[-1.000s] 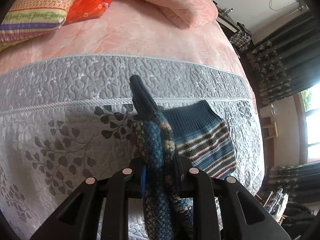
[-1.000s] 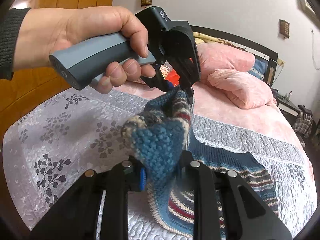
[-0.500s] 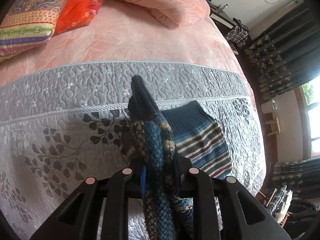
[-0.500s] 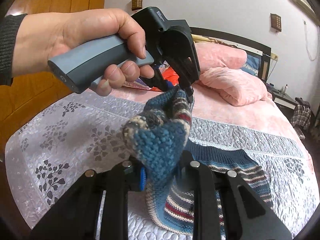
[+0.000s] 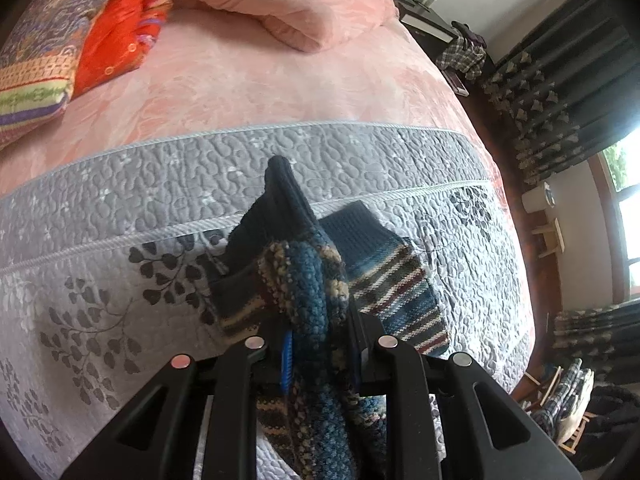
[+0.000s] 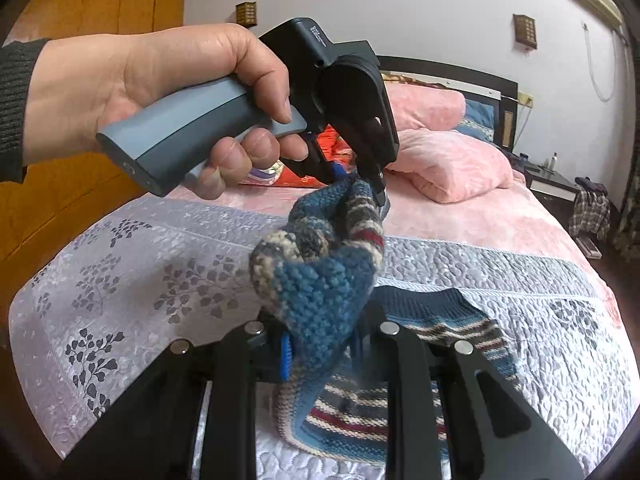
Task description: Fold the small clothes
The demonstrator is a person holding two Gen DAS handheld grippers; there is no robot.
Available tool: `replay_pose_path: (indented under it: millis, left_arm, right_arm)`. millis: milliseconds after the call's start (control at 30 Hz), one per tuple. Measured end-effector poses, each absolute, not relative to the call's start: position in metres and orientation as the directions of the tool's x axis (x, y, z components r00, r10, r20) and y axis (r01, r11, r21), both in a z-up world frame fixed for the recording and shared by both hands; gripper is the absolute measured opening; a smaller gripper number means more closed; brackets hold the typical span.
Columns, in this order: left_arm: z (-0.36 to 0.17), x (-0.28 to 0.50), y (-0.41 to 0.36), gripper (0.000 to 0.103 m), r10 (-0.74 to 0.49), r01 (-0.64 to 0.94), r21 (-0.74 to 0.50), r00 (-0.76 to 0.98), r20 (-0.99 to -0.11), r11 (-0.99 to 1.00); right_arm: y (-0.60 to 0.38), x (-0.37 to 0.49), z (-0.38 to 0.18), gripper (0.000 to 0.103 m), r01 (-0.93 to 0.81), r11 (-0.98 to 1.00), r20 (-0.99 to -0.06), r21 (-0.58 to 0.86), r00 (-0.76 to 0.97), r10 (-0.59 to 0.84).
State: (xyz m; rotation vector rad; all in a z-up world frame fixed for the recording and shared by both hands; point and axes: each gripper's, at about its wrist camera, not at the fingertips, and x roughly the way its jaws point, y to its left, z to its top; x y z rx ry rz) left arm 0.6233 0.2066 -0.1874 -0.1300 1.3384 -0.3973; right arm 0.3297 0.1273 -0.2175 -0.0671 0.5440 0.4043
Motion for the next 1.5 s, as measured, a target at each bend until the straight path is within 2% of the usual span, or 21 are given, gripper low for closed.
replay_pose_path:
  millis: [567,1267,1500]
  left_arm:
    - [-0.206,0.632,0.129,0.021,-0.325,0.257,-0.283,0.139,-0.935,0.924]
    - [-0.257,0.638,0.054,0.021,-0.284,0.281,-0.244,0.110,-0.953,0.928]
    - [-0.281,0.634,0.027,0.021,-0.234,0.278,-0.192,0.125,-0.964,0.941]
  right_arm:
    - [0.070,0.337,-0.232,0.020,-0.310,0.946,-0.531,0.096,0.788,0.312]
    - [0.006,0.344,-0.273,0.019,-0.229,0.966,-0.585,0.122,0.770,0.256]
    - [-0.015,0.343,-0.294,0.017,-0.210,0.968,-0.609,0.140,0.753,0.251]
